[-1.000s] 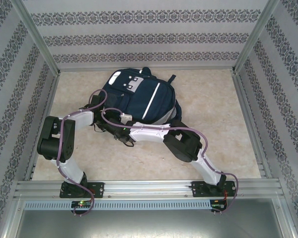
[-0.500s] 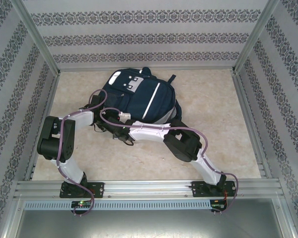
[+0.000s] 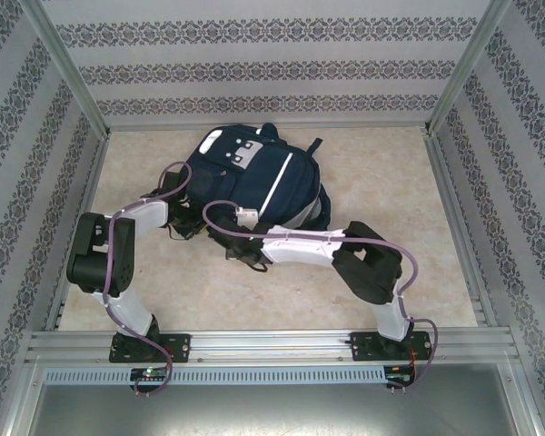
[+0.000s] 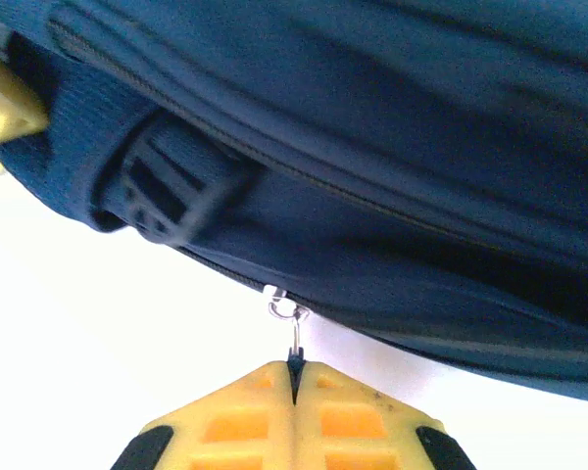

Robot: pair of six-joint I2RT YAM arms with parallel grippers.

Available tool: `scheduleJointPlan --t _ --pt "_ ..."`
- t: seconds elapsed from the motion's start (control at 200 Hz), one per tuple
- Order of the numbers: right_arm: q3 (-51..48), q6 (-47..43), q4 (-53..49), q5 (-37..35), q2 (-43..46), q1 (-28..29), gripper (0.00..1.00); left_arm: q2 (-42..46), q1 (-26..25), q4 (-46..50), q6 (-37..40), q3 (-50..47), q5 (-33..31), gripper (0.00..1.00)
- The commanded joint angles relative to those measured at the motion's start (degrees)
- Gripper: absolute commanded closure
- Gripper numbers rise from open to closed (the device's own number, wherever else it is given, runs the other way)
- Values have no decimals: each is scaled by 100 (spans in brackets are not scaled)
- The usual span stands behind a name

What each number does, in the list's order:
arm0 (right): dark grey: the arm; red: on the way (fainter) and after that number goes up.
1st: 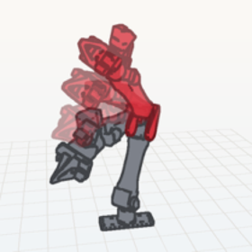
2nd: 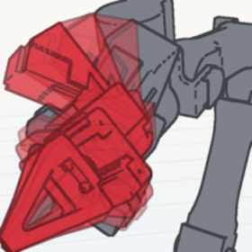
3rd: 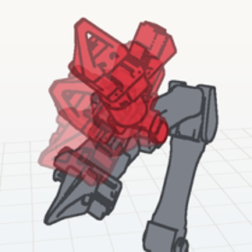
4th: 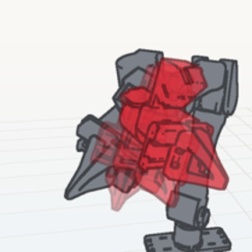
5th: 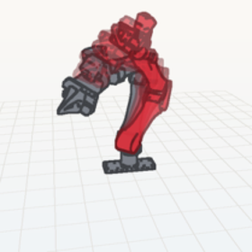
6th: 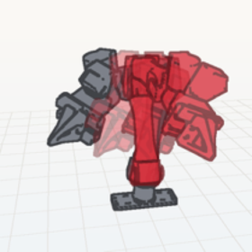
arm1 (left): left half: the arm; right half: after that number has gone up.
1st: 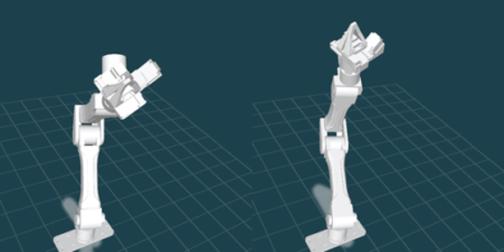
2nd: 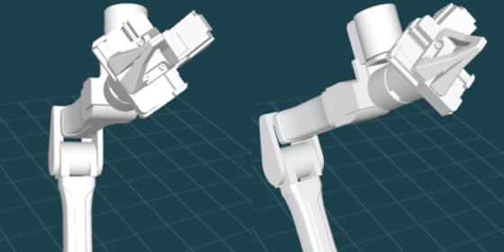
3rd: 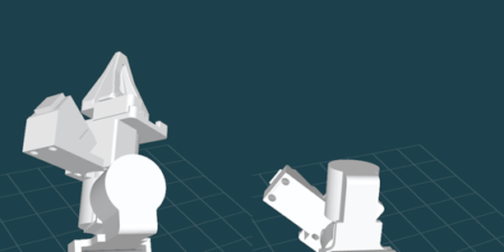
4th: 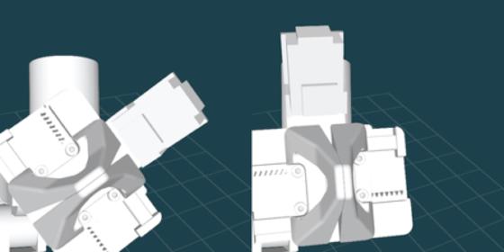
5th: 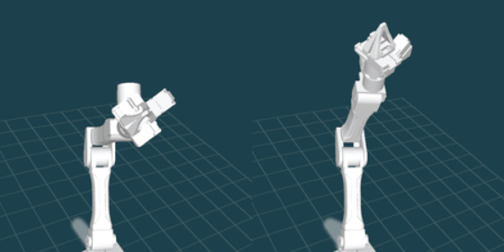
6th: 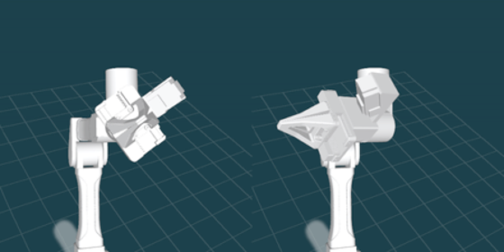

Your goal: Pack the student bag

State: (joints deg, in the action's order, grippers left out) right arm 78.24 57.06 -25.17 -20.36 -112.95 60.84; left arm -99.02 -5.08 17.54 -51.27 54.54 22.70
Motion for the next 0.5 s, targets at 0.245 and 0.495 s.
scheduleJointPlan --t 0.245,0.495 --pt "-1522 35 -512 -577 1388 -270 100 -142 951 794 321 606 -790 100" --pt "-1812 -310 -577 -637 1932 -544 100 -416 1379 1298 700 1327 -859 100"
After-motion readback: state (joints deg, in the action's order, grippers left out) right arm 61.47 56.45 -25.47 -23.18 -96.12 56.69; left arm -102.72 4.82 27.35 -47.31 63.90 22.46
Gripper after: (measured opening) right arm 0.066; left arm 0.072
